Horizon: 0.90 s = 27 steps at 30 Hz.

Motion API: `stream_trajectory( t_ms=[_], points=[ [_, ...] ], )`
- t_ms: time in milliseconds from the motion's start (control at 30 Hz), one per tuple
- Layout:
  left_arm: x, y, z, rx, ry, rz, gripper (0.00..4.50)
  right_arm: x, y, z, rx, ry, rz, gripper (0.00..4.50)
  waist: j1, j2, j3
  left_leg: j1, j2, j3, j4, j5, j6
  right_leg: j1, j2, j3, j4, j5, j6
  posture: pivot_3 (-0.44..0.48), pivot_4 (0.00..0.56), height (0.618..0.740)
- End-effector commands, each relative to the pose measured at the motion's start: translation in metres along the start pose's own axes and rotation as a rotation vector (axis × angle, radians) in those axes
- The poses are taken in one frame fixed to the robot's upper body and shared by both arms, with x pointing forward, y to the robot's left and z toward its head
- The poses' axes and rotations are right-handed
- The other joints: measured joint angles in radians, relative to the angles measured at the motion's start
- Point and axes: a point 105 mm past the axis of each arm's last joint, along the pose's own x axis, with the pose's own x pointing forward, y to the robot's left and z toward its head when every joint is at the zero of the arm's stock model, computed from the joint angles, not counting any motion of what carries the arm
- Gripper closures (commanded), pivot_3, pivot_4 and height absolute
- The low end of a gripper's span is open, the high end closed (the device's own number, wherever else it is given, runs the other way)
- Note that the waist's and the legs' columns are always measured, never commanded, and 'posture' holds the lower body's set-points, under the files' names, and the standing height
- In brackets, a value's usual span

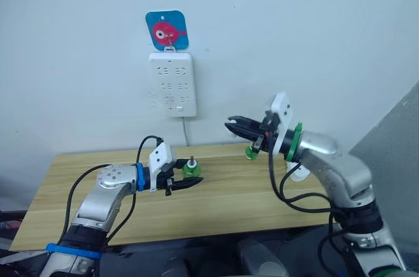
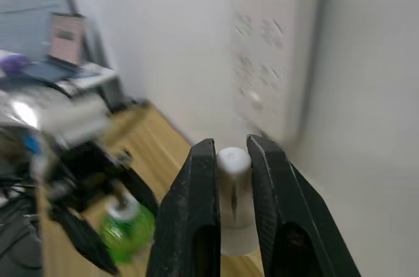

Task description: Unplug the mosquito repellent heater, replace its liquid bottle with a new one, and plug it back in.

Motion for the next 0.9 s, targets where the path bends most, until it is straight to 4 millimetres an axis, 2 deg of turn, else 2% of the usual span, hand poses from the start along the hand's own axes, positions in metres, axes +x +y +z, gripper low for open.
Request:
stream_trajectory(
  t_ms=[33, 133, 433, 667, 833, 900],
  points=[
    [-0.012, 0.001, 0.012, 0.058, -0.022, 0.040, 2.22, 0.006, -0.007, -0.030, -0.071, 0.002, -0.101, 4.20, 0.002, 0.001, 0.003, 0.000, 0.000, 0.000, 0.000, 0.000, 0.000, 0.000, 0.000, 0.000, 0.000, 0.000, 0.000, -0.145, 0.103, 0.740],
    [-0.016, -0.005, 0.014, 0.056, -0.020, 0.042, 2.22, 0.011, -0.017, -0.070, -0.073, 0.057, -0.181, 4.20, 0.008, 0.001, 0.009, 0.000, 0.000, 0.001, 0.000, 0.000, 0.000, 0.000, 0.000, 0.001, 0.000, 0.000, 0.000, -0.119, 0.110, 0.740],
    [-0.029, -0.023, 0.025, 0.045, -0.005, 0.051, 2.22, 0.022, -0.049, -0.140, -0.018, 0.194, -0.364, 4.20, 0.072, 0.003, 0.042, 0.001, 0.000, 0.001, 0.000, 0.000, 0.000, 0.001, 0.000, 0.001, 0.001, 0.000, 0.000, -0.029, 0.143, 0.740],
    [-0.036, -0.030, 0.031, 0.036, 0.012, 0.064, 2.22, 0.013, -0.065, -0.161, 0.002, 0.242, -0.468, 4.20, 0.124, 0.004, 0.054, 0.001, 0.000, 0.001, -0.003, 0.000, 0.000, -0.001, -0.001, 0.000, 0.000, 0.000, -0.002, 0.004, 0.152, 0.740],
    [-0.037, -0.029, 0.033, 0.031, 0.013, 0.072, 2.22, 0.009, -0.065, -0.158, 0.028, 0.188, -0.463, 2.45, 0.137, 0.004, 0.056, 0.001, 0.000, 0.001, -0.003, 0.000, 0.000, -0.001, -0.001, 0.000, 0.000, 0.000, -0.002, 0.004, 0.152, 0.740],
    [-0.035, -0.027, 0.034, 0.035, 0.007, 0.063, 2.22, 0.008, -0.065, -0.146, 0.025, 0.127, -0.439, 1.72, 0.136, 0.004, 0.059, 0.001, 0.000, 0.001, -0.003, 0.000, 0.000, -0.001, -0.001, 0.000, 0.000, 0.000, -0.002, -0.027, 0.151, 0.740]
  ],
)
